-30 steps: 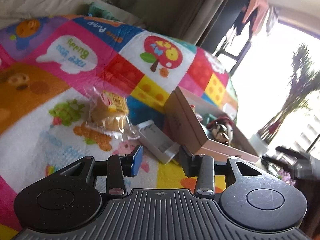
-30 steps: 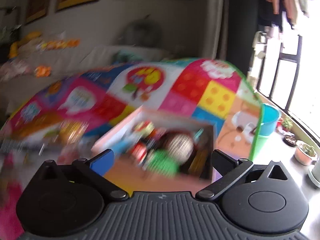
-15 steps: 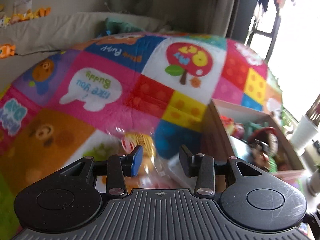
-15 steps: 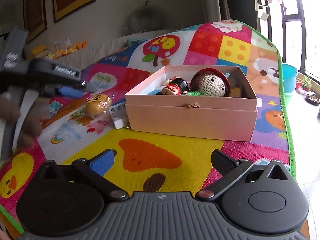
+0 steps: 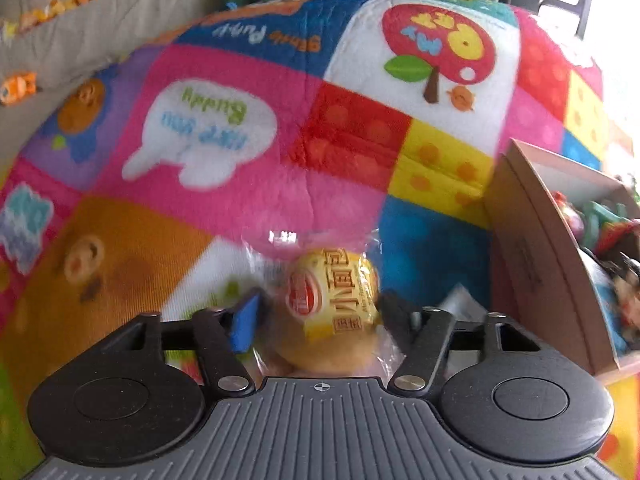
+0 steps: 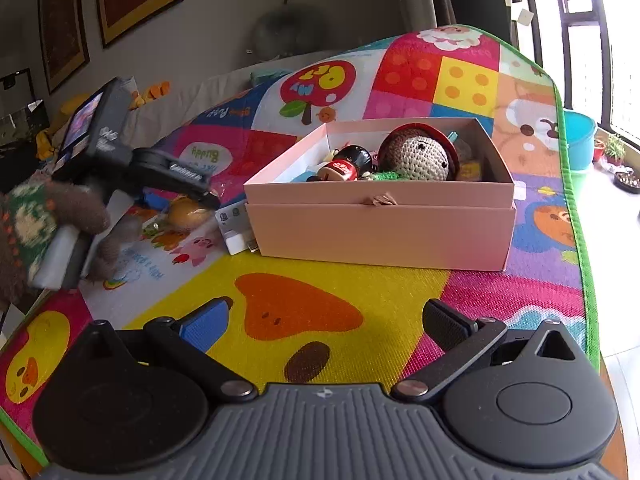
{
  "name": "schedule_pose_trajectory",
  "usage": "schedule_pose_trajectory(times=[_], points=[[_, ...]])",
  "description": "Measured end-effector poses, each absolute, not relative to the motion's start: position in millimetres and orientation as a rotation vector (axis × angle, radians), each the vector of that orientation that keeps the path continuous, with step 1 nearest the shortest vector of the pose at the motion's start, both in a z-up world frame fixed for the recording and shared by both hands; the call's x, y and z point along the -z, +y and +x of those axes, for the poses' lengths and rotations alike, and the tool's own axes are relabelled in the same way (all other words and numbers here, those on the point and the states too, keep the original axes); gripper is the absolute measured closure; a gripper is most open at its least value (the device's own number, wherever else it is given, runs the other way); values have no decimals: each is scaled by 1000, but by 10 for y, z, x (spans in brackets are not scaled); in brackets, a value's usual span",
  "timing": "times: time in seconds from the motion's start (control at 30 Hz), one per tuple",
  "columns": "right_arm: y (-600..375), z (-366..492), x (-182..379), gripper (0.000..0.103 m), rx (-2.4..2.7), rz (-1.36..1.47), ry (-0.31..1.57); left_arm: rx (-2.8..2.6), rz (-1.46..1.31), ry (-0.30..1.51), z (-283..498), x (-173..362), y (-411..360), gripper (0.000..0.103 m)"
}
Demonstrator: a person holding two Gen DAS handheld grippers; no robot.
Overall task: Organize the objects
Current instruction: 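Grasp the wrapped bread snack with the left tool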
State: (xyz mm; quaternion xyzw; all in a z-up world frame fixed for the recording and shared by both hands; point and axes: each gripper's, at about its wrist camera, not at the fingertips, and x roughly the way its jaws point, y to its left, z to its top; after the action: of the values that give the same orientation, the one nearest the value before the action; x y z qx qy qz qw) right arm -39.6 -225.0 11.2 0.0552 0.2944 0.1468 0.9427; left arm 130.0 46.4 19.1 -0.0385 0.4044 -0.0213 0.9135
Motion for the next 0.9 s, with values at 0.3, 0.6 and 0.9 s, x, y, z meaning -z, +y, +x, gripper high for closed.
schedule_pose_trajectory(times=[0.3,0.6,0.9], points=[[-2192,-267,-49,0,-299,92,691,188,-57,783,200,-179,516,38],[-2035,-224,-57,0,-304,-55,749,163,-119,676,-87,-104,693,39],[-1423,165,-987,0,-470,-98,662,160,-334,602,-118,-38,1152,40]])
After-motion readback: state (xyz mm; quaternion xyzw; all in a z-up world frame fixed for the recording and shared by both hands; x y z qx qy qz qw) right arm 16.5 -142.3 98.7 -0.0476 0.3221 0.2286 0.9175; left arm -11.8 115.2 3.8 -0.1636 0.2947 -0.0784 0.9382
